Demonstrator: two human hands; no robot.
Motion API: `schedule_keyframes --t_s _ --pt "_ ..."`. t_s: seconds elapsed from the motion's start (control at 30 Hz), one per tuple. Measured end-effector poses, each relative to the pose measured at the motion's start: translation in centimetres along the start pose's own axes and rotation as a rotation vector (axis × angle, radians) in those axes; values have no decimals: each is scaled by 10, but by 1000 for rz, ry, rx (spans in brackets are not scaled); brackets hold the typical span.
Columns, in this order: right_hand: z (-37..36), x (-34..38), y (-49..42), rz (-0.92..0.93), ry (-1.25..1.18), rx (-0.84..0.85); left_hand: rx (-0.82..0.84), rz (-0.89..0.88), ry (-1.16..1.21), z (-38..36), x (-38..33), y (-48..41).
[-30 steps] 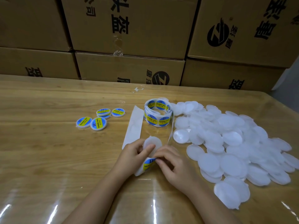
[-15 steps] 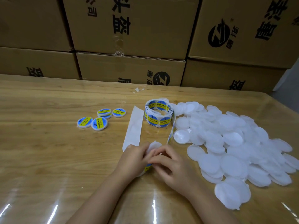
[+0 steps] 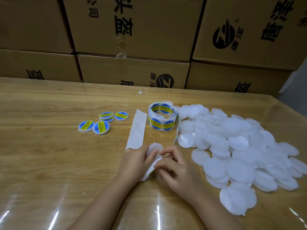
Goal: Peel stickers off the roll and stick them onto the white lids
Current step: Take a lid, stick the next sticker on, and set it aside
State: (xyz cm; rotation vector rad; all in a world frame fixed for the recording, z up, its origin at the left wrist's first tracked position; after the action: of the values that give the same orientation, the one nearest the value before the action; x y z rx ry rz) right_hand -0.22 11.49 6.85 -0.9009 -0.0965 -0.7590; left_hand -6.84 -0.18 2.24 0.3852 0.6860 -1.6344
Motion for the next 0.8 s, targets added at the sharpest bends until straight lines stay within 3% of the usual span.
schedule_keyframes --t_s 0.37,0.53,0.8 --pt "9 -21 7 -150 -183 -162 -47 105 85 5 11 -4" --pt "22 -30 5 -215 -305 -321 -56 106 81 7 11 -4" --pt "21 -80 28 -668 -701 -535 -72 24 423 17 4 -3"
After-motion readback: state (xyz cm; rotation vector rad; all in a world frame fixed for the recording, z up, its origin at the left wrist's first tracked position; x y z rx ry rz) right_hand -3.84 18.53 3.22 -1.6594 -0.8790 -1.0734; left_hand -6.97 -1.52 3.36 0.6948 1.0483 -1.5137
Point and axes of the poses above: each hand's wrist, its own y-axis away from the middle knuckle, its own z-axis out of the back of the hand, x = y × z, the point moved 9 cm from there along -y, towards the middle knuckle, and after that the axes turned 7 degrees about z, right-handed, at the moved point
